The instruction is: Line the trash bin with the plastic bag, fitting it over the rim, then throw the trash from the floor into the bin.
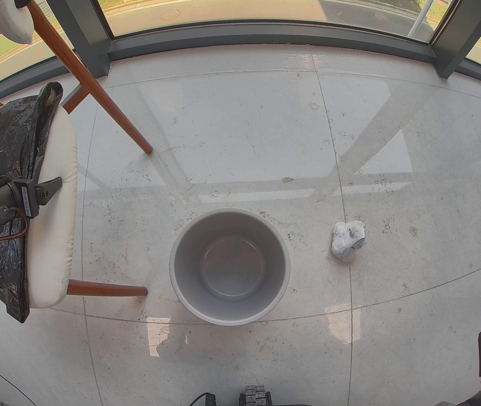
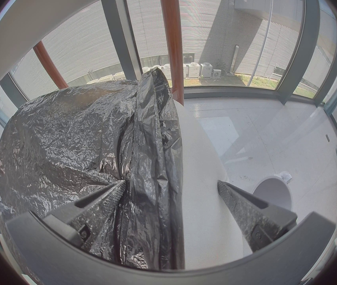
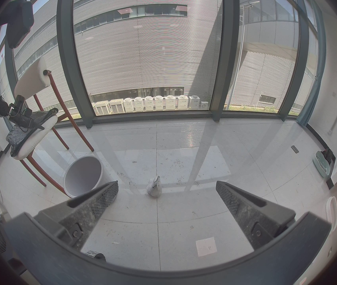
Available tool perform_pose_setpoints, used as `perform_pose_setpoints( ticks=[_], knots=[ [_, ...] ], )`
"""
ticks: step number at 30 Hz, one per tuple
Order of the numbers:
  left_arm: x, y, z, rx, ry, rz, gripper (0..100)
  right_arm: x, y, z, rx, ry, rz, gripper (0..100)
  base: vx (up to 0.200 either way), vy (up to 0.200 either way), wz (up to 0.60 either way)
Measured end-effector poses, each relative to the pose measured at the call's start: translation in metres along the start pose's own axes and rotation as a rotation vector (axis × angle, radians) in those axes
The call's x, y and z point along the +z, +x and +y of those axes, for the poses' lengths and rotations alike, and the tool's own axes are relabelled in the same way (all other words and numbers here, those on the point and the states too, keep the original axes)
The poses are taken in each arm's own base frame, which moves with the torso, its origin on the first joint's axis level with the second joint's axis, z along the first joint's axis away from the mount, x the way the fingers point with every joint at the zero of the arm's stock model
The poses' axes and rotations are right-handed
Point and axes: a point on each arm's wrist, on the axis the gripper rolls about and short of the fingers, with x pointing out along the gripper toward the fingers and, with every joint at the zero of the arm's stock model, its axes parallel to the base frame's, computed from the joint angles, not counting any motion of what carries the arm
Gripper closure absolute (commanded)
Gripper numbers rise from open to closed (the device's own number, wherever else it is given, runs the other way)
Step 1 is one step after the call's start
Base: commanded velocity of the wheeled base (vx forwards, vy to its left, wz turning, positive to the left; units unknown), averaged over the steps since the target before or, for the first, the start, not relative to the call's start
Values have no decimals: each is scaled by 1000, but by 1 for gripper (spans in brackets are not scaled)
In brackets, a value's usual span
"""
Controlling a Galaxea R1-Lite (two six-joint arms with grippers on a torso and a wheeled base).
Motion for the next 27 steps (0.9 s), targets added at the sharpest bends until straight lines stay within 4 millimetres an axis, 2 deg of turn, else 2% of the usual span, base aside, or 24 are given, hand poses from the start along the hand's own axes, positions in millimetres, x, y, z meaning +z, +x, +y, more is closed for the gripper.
perform_pose_setpoints(
  ticks=[27],
  knots=[
    [0,1,18,-10,-143,-1,100,0,0,0,0,0,0,0,0,0,0]
  ],
)
